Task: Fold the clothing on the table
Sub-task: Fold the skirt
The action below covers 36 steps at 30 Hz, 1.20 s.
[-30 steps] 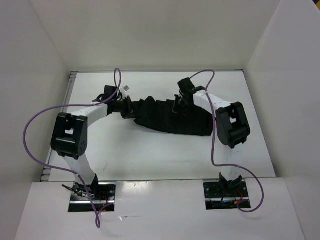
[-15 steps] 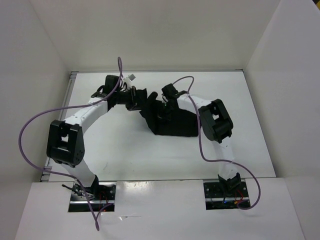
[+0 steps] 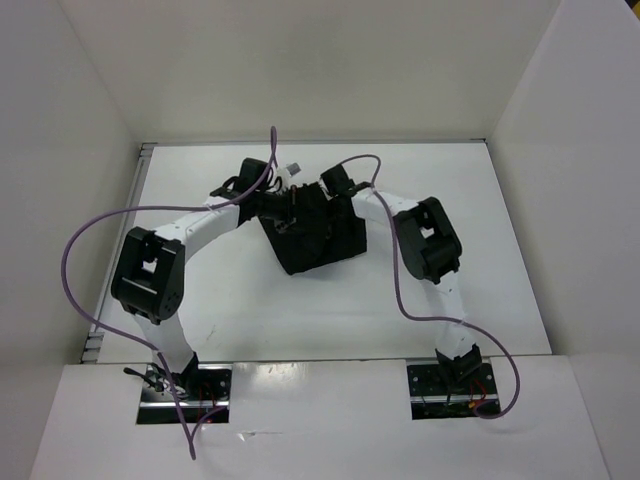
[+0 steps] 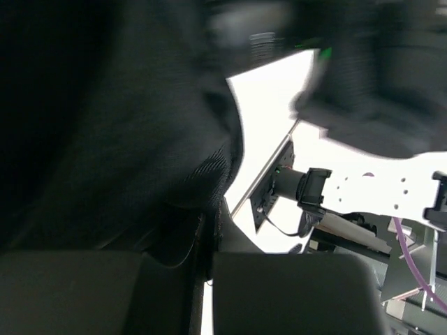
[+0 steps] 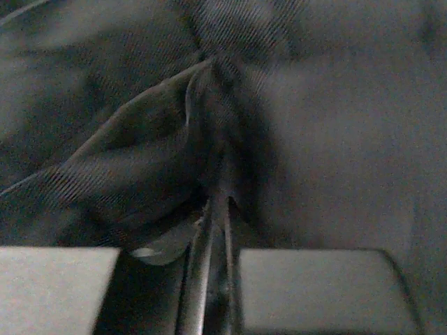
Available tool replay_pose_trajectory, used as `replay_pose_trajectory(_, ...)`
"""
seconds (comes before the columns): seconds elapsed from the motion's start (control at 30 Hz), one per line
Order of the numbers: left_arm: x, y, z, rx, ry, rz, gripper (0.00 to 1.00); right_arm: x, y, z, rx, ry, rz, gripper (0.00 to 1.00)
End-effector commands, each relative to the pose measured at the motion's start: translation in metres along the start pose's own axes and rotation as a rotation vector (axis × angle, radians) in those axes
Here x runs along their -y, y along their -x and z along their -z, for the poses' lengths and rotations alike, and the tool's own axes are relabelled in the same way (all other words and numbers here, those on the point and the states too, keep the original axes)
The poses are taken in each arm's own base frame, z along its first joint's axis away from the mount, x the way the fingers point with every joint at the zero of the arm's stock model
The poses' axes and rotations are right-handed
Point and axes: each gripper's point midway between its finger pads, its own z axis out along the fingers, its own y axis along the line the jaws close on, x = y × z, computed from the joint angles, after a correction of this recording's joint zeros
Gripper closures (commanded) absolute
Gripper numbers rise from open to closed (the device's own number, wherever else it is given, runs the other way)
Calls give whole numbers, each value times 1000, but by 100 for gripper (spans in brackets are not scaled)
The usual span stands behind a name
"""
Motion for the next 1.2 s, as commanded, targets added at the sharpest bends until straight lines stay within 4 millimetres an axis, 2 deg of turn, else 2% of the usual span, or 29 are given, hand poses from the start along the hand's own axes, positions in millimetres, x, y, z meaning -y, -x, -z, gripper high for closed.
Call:
replay_pose_trajectory(0.0,9,22,15,59,-31,-46,100,-60,16,76,144,123,125,80)
replay_pose_trajectory(0.03,4,25,17,68,-13,-32,100,-60,16,87,157,132,121,72)
replay_pose_trajectory(0.1,3,23,17,63,-9,-34,100,-59,11,107,187,116,120,69)
replay_pose_trajectory(0.17,1,26,20,71,-6,-30,100,-47,14,123,222,83,95,65)
replay_pose_trajectory(0.2,-3,25,18,66,-2,-23,100,-33,15,128,246,42,75,64)
replay_pose_trajectory(0.23,-3,25,18,66,-2,-23,100,-22,20,144,281,12,38,62)
replay_pose_trajectory(0.27,-3,25,18,66,-2,-23,100,-5,24,148,296,-28,25,60)
replay_pose_trajectory(0.3,-1,24,18,61,-10,-23,100,2,28,158,323,-55,18,60)
replay_pose_trajectory(0.37,-5,24,15,55,-6,-15,100,36,40,176,375,-158,-36,58)
replay_pose_trajectory(0.47,-5,27,14,60,-9,-22,100,77,57,190,430,-264,-100,53)
replay_pose_trajectory(0.63,-3,26,10,52,-12,-17,100,129,80,196,494,-459,-151,51)
replay_pose_trajectory(0.67,-3,26,10,52,-12,-17,100,141,79,197,492,-490,-173,51)
replay_pose_trajectory(0.77,-2,26,10,52,-13,-7,100,157,80,185,460,-515,-185,51)
replay_pose_trajectory(0.83,1,29,11,58,-17,-4,100,158,78,173,432,-496,-182,51)
replay_pose_trajectory(0.9,2,36,9,73,-14,-3,100,149,67,147,375,-456,-150,51)
replay_pose_trajectory(0.93,8,44,12,93,-17,-11,100,147,57,136,345,-447,-142,52)
replay_pose_trajectory(1.0,4,51,6,96,-4,-3,100,135,41,114,297,-423,-116,55)
replay_pose_trajectory(1.07,4,61,2,105,2,4,100,134,25,99,257,-422,-114,57)
replay_pose_trajectory(1.17,0,64,-11,92,34,29,100,123,1,80,213,-402,-115,62)
